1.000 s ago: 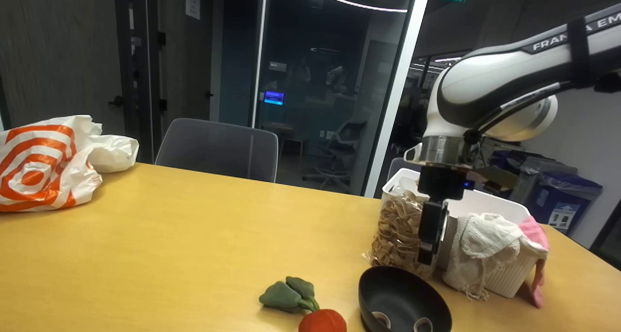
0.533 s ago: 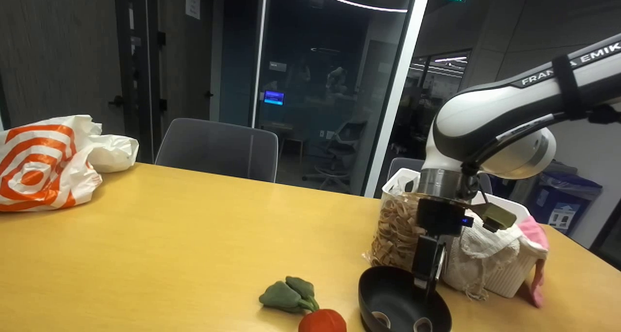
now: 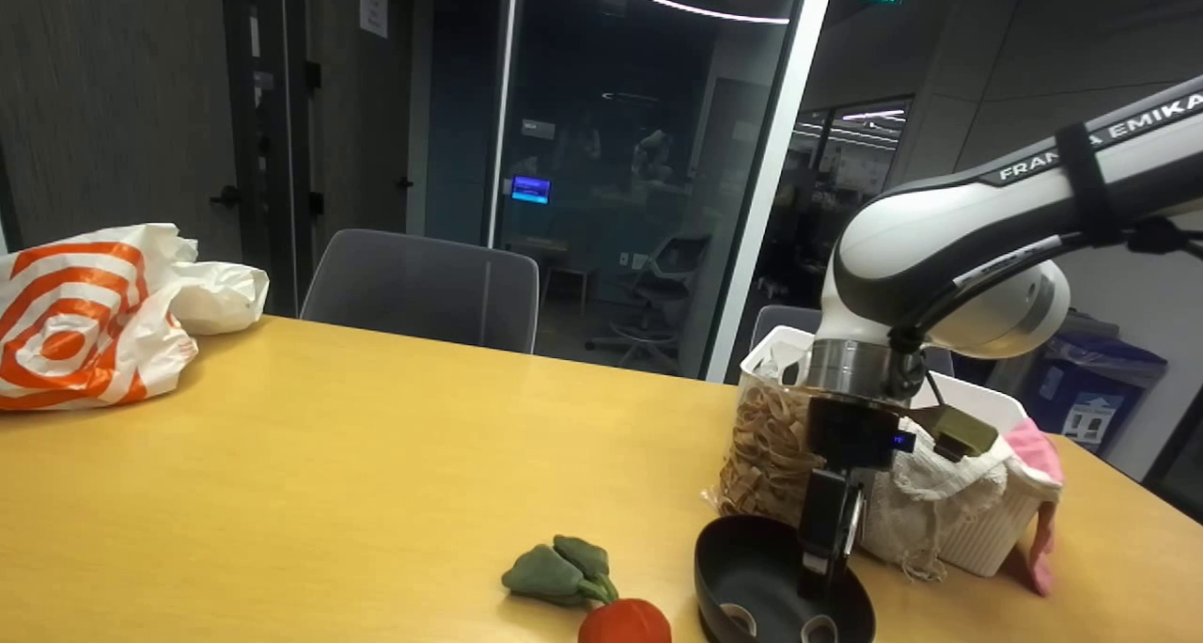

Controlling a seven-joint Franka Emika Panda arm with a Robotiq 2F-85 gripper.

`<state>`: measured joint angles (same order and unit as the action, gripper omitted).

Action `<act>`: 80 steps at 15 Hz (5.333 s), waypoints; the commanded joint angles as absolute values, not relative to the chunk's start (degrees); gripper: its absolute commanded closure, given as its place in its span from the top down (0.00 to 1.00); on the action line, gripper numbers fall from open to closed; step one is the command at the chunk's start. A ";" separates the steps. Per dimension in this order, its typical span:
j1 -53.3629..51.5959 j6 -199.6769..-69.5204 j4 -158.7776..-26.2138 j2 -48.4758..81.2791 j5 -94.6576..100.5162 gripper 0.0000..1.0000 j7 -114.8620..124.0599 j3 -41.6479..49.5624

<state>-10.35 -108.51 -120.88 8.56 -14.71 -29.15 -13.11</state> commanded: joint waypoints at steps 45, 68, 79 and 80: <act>-13.73 -137.55 -136.97 5.24 -14.43 1.00 3.07 -13.89; -12.96 -137.43 -136.57 6.27 -12.55 0.18 1.95 -13.41; -12.65 -133.04 -136.23 0.24 -14.16 0.19 -0.31 -13.35; -12.65 -132.33 -135.84 0.61 -14.67 0.44 -1.12 -13.33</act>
